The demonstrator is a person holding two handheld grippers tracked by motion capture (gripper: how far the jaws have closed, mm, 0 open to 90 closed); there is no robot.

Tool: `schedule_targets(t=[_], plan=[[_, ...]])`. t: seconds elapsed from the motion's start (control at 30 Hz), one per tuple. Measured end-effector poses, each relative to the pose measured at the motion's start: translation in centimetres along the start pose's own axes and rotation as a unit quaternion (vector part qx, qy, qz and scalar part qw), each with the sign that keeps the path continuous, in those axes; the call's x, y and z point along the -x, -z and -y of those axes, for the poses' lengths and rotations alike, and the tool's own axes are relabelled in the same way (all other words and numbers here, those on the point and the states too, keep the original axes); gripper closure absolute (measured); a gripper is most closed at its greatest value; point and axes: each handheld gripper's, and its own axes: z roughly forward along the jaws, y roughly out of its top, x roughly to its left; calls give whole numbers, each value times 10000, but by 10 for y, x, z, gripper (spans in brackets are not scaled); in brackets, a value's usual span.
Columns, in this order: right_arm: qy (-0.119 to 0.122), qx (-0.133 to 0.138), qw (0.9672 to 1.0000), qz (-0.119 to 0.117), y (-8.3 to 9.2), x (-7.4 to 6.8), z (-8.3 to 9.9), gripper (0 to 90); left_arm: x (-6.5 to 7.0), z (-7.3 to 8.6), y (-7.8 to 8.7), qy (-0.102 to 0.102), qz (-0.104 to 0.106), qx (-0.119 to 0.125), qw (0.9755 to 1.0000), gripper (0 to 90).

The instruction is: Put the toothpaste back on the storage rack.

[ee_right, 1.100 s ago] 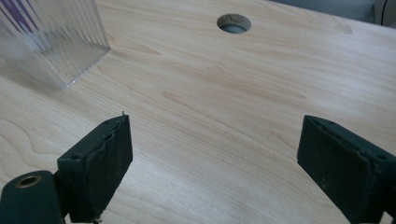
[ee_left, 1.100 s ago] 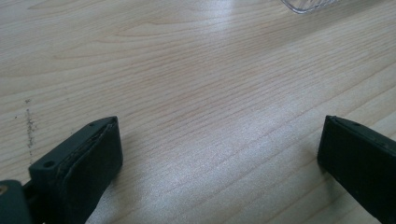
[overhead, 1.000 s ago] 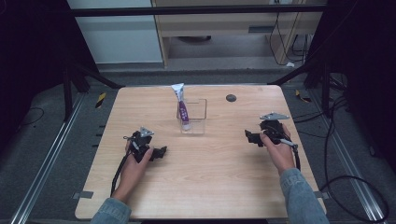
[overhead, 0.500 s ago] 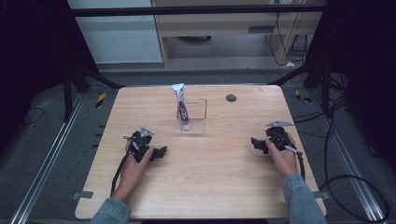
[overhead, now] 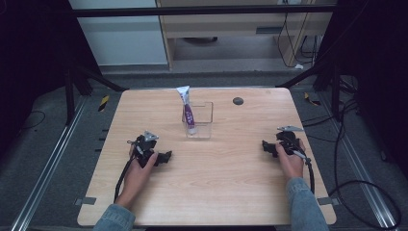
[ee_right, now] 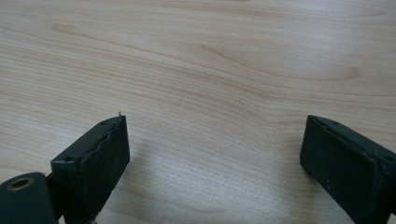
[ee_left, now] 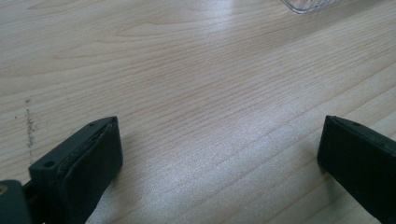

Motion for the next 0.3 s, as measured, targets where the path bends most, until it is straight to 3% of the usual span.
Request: schedule_targets(t=[0.1,0.3], plan=[[99,-57,9999,33,-1,-2,0,60,0,0,0,-1,-1,-2,10000,0],[-95,-142,9995,251,-2,-3,-1,3,0,0,0,-7,1,-1,10000,0]])
